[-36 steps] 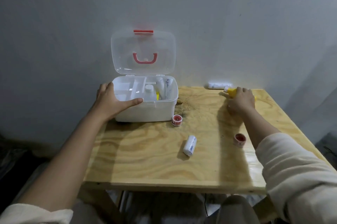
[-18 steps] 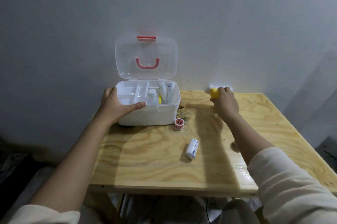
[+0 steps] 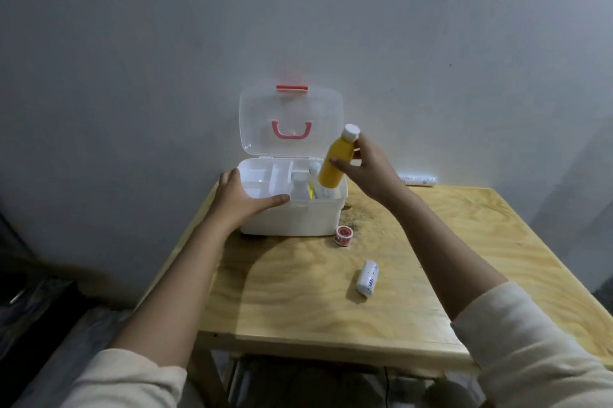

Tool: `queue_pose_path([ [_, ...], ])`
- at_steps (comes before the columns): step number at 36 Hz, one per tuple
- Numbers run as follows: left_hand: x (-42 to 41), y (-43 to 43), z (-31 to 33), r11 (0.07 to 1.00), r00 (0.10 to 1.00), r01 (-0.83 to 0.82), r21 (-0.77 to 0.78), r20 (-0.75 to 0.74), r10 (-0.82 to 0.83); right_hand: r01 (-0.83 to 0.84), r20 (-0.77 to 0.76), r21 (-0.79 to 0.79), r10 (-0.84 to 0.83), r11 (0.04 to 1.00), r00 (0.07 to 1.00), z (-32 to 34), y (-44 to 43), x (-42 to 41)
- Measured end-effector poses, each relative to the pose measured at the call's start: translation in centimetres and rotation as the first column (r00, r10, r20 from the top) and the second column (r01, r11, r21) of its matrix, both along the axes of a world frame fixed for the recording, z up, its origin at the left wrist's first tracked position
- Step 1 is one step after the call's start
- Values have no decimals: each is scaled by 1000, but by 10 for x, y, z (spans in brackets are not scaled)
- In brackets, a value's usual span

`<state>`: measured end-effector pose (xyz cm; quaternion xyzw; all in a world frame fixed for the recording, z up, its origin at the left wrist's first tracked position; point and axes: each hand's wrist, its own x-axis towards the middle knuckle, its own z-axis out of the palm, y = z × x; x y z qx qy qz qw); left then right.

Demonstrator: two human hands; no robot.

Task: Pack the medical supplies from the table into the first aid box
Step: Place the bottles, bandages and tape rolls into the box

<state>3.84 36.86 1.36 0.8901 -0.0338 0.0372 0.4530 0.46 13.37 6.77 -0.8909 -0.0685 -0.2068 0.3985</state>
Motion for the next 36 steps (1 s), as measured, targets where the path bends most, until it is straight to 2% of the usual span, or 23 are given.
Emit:
queue_pose_path([
  [4,0,1,0,1000,1000,-4,7,10,4,-66,-107,-94,56,993,993,-11,10,1],
  [8,2,0,-4,999,999,-8,31,35,7,-143,-228,-110,115,984,967,-18,18,1],
  [18,5,0,-5,999,999,-9,35,43,7,-134,-253,-167,89,977,963,-26,21,-3],
  [23,5,-1,-2,998,1000,-4,58,21,2,-119,-278,-277,40,954,960,-29,27,-4],
  [28,4,-2,-1,997,1000,-11,71,9,10,-80,-259,-319,-5,944,966,-32,29,-3],
  [36,-1,-4,-3,998,999,-38,40,36,37,72,8,-111,-71,991,997,-41,31,-21],
])
